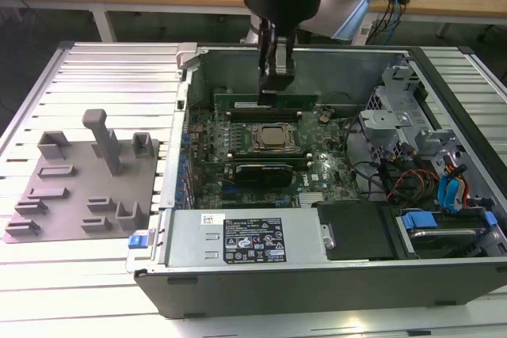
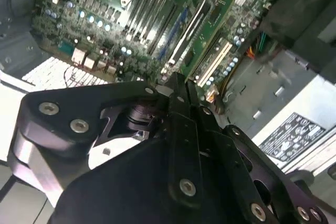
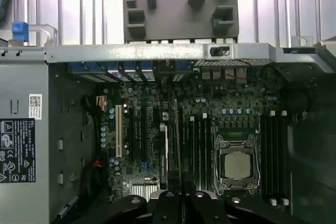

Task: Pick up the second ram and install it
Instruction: 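Pick up the second ram and move it above second insertion slot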

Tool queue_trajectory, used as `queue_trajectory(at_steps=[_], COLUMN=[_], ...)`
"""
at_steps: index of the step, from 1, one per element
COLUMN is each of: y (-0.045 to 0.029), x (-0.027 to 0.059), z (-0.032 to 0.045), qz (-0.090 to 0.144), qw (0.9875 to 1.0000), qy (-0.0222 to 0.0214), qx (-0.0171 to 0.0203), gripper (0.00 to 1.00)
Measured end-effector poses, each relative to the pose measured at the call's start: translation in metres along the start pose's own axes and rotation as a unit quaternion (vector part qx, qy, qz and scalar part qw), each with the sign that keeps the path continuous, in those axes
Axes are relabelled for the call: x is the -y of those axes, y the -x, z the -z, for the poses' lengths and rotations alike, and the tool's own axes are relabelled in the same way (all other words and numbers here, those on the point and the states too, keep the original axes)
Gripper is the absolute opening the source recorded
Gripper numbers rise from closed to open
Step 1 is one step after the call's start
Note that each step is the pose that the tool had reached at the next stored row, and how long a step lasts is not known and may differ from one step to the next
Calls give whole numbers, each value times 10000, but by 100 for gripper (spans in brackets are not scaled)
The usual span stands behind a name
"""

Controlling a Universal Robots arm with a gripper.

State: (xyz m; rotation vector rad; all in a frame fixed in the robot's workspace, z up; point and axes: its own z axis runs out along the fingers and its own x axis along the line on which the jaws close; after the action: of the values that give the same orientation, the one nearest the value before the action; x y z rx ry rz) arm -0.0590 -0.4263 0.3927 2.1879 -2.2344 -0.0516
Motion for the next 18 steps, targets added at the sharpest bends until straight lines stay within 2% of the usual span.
queue_trajectory(at_steps=[4, 8, 12, 15, 18], y=[19, 24, 28, 35, 34], x=[148, 234, 317, 448, 461], z=[-86, -219, -290, -388, -484], qz=[0, 0, -1, 0, 0], qw=[10000, 10000, 10000, 10000, 10000], qy=[10, 15, 22, 33, 33], qx=[0, 0, -1, -1, -1], gripper=[11, 11, 11, 11, 11])
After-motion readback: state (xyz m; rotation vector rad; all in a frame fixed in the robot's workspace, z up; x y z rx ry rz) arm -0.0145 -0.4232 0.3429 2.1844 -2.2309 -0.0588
